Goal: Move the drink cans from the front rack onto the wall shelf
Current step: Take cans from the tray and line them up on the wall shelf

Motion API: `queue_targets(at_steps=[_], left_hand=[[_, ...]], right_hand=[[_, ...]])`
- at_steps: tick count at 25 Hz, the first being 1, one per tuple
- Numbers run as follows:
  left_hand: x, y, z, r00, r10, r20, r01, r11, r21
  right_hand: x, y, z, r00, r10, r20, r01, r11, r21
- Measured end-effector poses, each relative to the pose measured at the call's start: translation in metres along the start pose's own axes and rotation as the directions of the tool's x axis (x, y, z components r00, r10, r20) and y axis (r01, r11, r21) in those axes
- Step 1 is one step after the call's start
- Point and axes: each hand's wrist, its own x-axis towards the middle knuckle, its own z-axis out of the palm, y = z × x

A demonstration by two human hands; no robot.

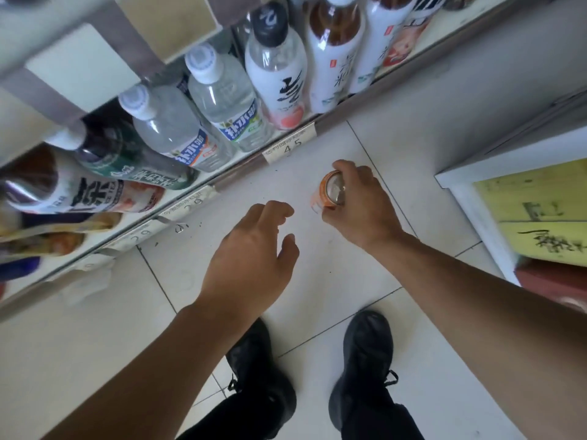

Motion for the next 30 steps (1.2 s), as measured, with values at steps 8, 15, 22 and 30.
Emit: queue_targets(at_steps=[8,15,22,30], left_hand=[[-0.039,0.123,-0.146,0.977,0.170,0.131,-0.126,0.948,-0.291],[-0.106,0.251,-0.321,0.940,0.307,0.146,-0.131,0.721,-0.680],[-0.176,0.347,-0.497,0.893,0.428,-0.143,-0.358,0.481,-0.801],[-0.240,0.381,-0.631,0.820,0.470,-0.328,-0.520,0.368,-0.771]], right_hand=[[-0.126,-0.129,-0.254,0.982,-0.040,-0.184,0.120,0.885,0.451],[-0.207,-0.271,-0.454,0.934,-0.208,-0.289,0.355,0.627,0.693],[-0.284,-0.385,-0.554,0.900,-0.247,-0.359,0.432,0.613,0.662],[-0.335,-0.506,-0.632,0.822,-0.415,-0.390,0.569,0.580,0.583]])
